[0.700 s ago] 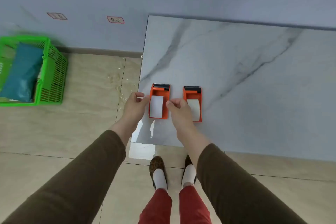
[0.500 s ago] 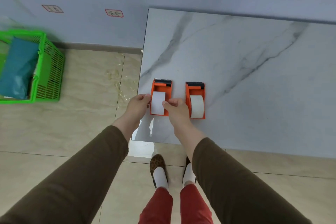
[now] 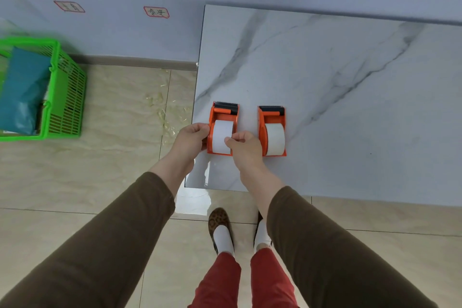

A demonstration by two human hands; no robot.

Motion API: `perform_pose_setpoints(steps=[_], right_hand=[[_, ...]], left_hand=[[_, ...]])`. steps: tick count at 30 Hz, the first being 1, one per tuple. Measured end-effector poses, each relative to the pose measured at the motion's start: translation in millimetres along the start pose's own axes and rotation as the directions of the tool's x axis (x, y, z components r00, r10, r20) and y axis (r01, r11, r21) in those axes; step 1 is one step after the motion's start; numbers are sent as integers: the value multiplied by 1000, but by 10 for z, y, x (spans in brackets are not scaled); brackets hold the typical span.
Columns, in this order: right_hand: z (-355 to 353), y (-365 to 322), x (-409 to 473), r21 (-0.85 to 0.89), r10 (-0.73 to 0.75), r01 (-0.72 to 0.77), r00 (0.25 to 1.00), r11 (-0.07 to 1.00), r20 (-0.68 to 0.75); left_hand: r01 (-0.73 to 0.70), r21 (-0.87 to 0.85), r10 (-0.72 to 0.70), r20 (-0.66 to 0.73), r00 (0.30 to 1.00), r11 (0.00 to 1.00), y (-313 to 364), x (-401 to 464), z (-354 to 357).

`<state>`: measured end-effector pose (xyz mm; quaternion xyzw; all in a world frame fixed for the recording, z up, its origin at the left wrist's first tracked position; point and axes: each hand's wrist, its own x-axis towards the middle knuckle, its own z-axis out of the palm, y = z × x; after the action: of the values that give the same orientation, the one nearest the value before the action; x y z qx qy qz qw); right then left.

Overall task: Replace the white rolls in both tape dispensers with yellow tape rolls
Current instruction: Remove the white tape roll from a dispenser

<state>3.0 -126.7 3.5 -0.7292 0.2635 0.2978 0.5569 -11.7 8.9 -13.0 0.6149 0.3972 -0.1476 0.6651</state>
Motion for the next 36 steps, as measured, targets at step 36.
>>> perform_pose_setpoints(steps=[36], right_hand=[[-626,-165,-407,238,-138,162,984,958,-112]], left_hand=[[-29,248,101,-281,954,968,39,-48,130]])
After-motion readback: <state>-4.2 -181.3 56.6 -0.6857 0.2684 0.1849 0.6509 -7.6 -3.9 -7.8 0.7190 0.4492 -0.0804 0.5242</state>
